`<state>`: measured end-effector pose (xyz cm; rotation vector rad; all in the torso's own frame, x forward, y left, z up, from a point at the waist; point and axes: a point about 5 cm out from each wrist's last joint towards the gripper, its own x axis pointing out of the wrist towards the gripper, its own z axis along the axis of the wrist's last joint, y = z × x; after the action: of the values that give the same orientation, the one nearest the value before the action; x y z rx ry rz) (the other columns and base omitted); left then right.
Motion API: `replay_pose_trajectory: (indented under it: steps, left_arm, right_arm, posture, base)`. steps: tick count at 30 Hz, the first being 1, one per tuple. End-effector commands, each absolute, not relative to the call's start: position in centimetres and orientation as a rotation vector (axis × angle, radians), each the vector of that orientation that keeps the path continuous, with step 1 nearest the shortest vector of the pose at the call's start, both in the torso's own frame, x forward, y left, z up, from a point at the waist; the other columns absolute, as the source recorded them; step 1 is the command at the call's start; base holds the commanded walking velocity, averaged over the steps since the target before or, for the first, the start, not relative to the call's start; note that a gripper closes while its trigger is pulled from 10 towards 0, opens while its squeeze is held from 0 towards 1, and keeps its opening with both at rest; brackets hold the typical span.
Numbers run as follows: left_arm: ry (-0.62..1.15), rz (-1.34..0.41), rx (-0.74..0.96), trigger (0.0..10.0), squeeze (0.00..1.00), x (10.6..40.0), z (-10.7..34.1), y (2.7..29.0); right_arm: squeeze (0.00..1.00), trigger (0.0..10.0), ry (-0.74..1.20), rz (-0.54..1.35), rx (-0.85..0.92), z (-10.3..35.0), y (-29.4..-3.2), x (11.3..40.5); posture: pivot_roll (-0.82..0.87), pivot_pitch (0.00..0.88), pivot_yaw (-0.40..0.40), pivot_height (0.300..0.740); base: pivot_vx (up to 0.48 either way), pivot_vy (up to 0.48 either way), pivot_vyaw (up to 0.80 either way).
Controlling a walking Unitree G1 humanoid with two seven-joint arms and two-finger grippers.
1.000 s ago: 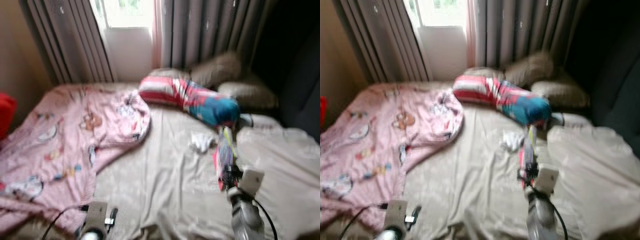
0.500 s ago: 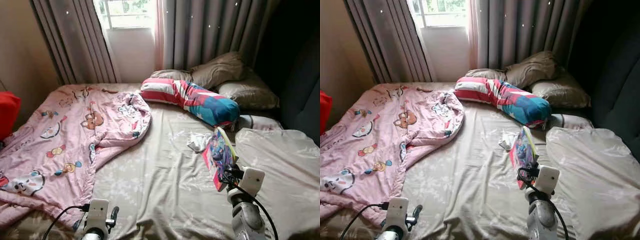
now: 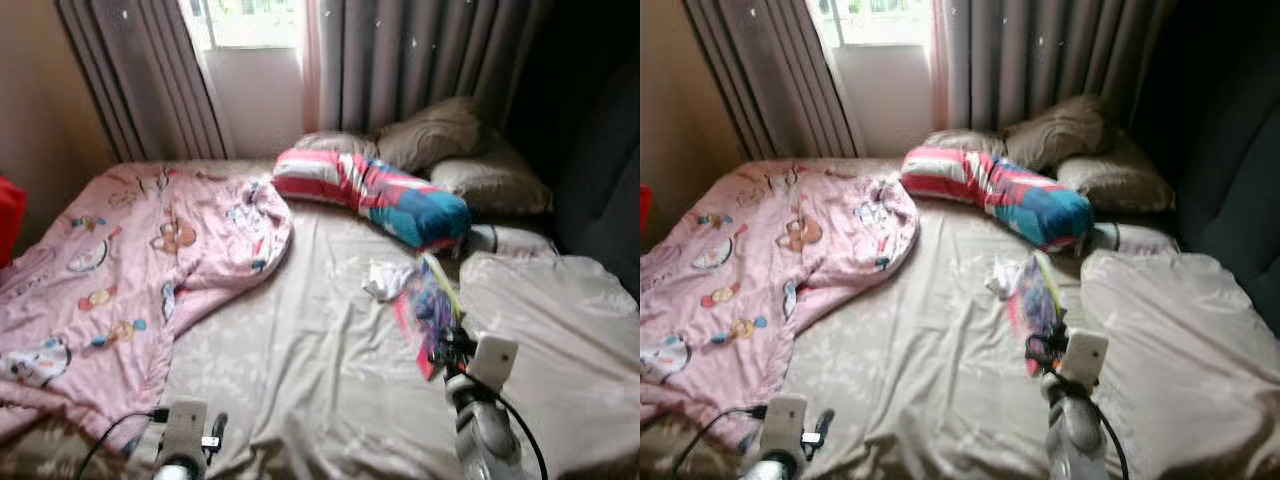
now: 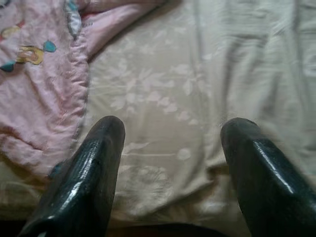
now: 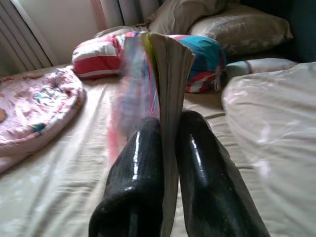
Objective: Clean up the room
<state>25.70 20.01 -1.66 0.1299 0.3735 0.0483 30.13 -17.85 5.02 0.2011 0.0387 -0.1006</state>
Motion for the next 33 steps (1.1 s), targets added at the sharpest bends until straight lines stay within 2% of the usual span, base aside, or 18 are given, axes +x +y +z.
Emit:
replay_pose_trajectory:
  steps: [1, 21, 27, 33]
  left_arm:
    - [0.385, 0.056, 0.142, 10.0, 0.00, 25.36, -1.83, 20.63]
    - [0.382, 0.034, 0.110, 10.0, 0.00, 25.36, -1.85, 20.34]
    - [0.382, 0.021, 0.109, 10.0, 0.00, 25.43, -1.82, 20.24]
    - [0.380, 0.021, 0.109, 10.0, 0.00, 25.31, -1.87, 20.27]
  right_arm:
    - [0.00, 10.0, -0.019, -0.094, 0.203, 6.29, -17.65, 30.75]
    - [0.00, 10.0, 0.000, -0.095, 0.205, 6.03, -17.65, 30.83]
    - [0.00, 10.0, 0.000, -0.097, 0.214, 6.05, -17.62, 30.88]
    - [0.00, 10.0, 0.000, -0.088, 0.210, 6.00, -17.36, 30.83]
  posture:
    - [0.00, 0.049, 0.021, 0.740]
    - [0.00, 0.025, 0.018, 0.740]
    - [0.00, 0.024, 0.021, 0.740]
    - [0.00, 0.017, 0.019, 0.740]
  base:
    - [0.000, 0.000, 0.00]
    - [0.000, 0.000, 0.00]
    - [0.000, 0.000, -0.69]
    - [0.000, 0.000, 0.00]
